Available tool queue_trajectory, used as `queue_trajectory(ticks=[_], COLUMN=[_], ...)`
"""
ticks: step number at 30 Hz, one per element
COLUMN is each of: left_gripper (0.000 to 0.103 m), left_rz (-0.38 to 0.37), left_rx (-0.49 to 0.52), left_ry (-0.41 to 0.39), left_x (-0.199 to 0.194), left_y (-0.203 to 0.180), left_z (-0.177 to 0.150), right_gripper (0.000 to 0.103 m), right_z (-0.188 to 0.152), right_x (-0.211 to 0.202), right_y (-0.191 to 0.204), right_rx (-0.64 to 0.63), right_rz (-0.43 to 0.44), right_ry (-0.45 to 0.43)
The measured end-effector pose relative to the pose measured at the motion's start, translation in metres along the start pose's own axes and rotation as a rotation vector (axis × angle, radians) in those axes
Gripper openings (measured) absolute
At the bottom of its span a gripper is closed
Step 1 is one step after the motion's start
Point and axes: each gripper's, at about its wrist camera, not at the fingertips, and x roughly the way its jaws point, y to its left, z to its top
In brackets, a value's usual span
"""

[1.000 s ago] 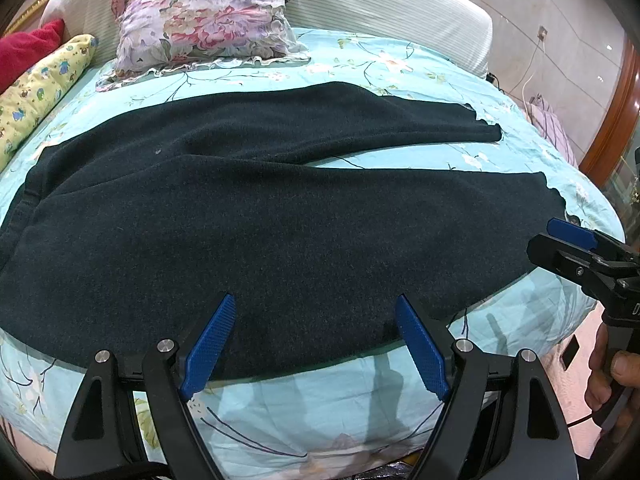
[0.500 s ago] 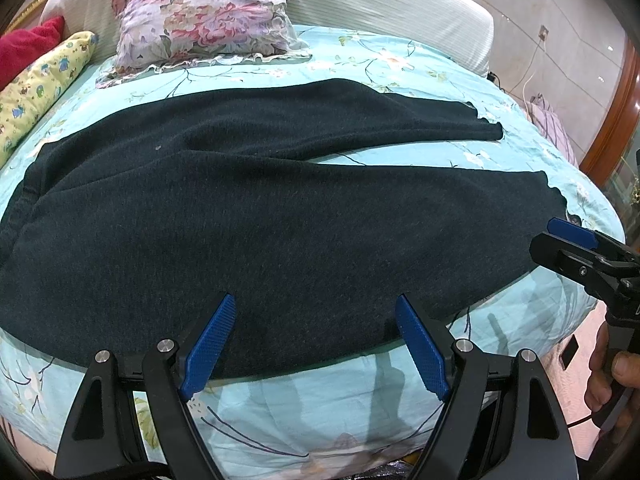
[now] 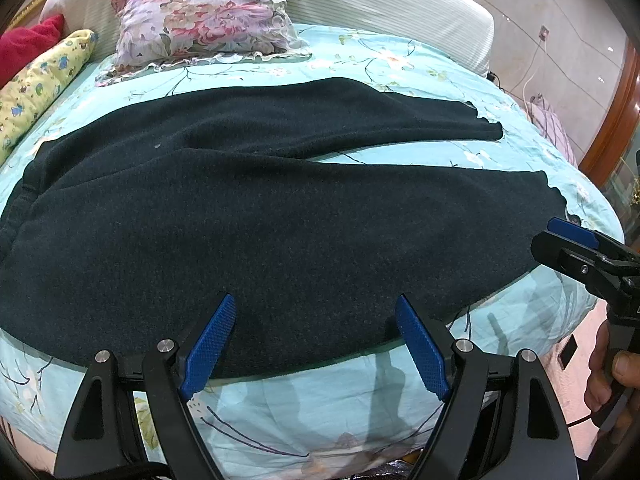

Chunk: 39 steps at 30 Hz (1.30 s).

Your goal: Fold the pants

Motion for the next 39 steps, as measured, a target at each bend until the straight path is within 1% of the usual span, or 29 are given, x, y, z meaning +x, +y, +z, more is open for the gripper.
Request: queue_trajectory(ticks=[6,13,19,24,26,33,35,39], left_gripper=[0.083,0.083,0.083,0.083,0.083,0.083,0.083,0.083], left_rz=[-0.003,-0.017,-0.035,-0.072,-0.074,-0.101,-0.142,-0.158], left_rx=[0.013,0.039,0.070,0.143,0.165,0.204,0.223,0.266], left_ry=[-0.003,0.001,0.003,-0.006,-0.014,-0.019,-0.007,0.024], left_x=[-0.001,0.004,0.009,0.014,0.017,0.035,0.042,0.063], left_y=[-0.001,-0.003,-0.004,-0.005,-0.005,-0.003,-0.003,-0.004], left_z=[0.003,0.010,0.022,0.050,0.063,0.115,0.131,0.161], right_gripper=[0.103,0.103,0.103,0.103,0.103,0.103,0.103,0.103], right_z=[0.004,0.011,0.021,0.039,0.050,0.103,0.119,0.149], right_x=[-0.001,0.003,0.005,0.012,0.015,0.025,0.030,0.043], right_y=[-0.002,-0.017,-0.031,-0.050,-0.059,-0.096,-0.111,-0.139], right_rx=[0.007,0.041,0.055,0.065,0.068,0.070,0.089,0.124], right_rz=[0.012,0.025,0.032,0.020,0.005,0.002,0.015,0.047], right_ry=[-0.003,0.003,0.001,-0.002,-0.003,-0.027,-0.028,-0.013])
